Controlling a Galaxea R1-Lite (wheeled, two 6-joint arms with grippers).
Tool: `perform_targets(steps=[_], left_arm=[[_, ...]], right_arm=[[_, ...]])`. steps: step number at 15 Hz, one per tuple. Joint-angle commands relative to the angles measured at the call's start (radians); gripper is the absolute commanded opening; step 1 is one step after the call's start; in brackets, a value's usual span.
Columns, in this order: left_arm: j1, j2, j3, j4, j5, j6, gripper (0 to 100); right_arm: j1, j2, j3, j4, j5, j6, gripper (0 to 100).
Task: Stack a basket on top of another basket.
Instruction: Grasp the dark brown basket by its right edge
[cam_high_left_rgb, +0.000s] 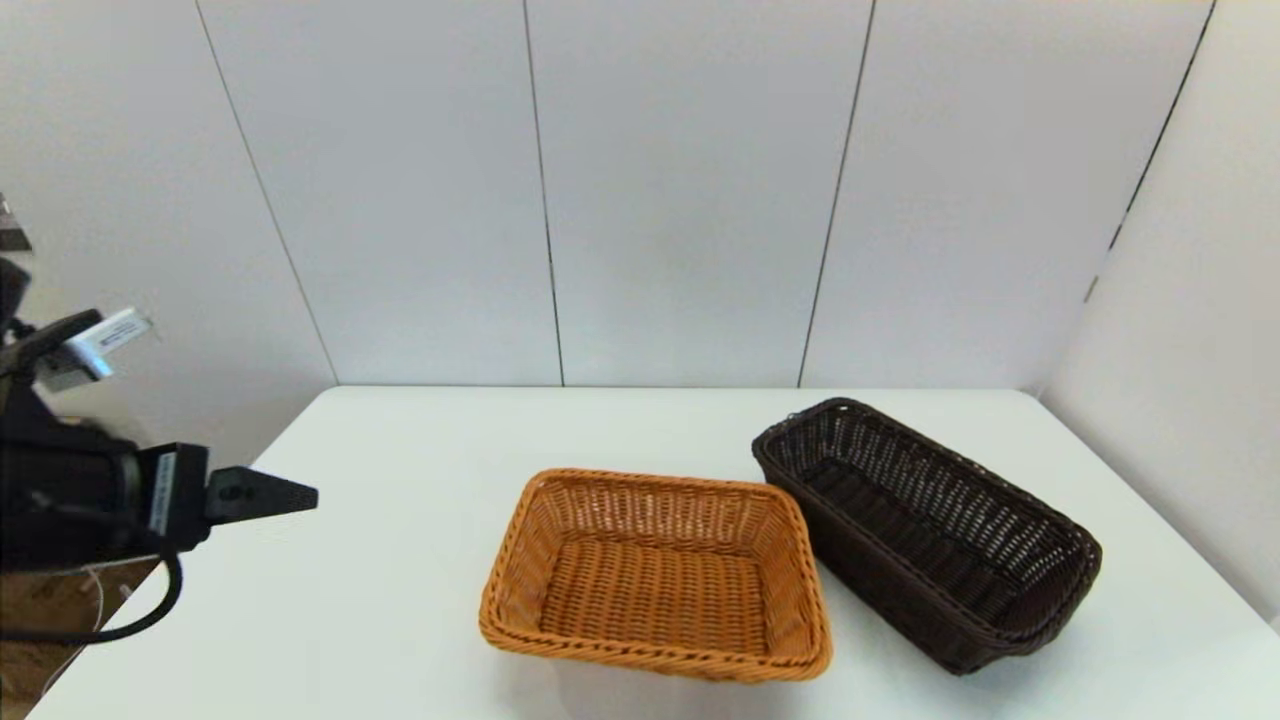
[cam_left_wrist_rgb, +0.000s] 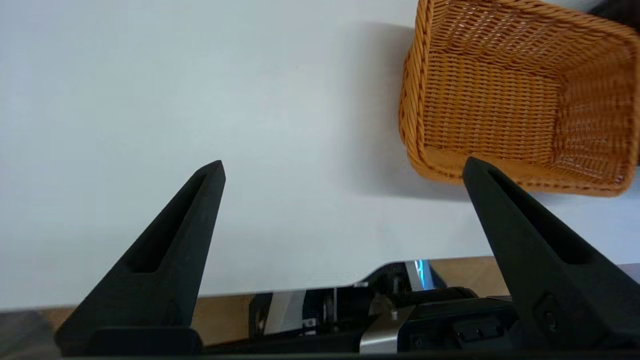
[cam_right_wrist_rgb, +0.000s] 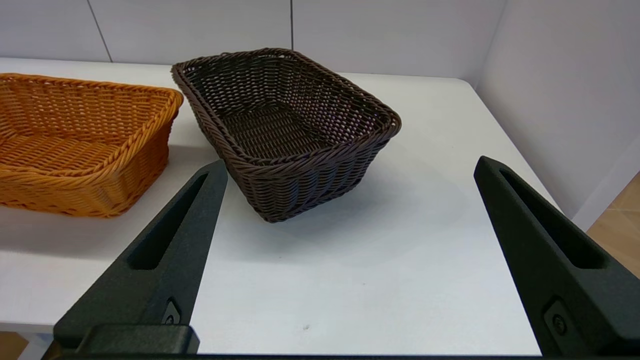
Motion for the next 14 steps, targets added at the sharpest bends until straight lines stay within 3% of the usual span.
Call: perform_targets(steps=[1,9,14], left_arm=[[0.004,-0.392,0.175,0.007,0.007,-0.088,100],[0.023,-0.774,0.215,0.198,0.09,-0.088,100],[0.085,-0.972,0.24,0.315,0.086,-0.077,100]], right_arm=[[0.0,0.0,0.0,0.0,0.0,-0.001,100],[0.0,0.0,0.0,0.0,0.0,0.001,100],[0.0,0.0,0.0,0.0,0.0,0.001,100]])
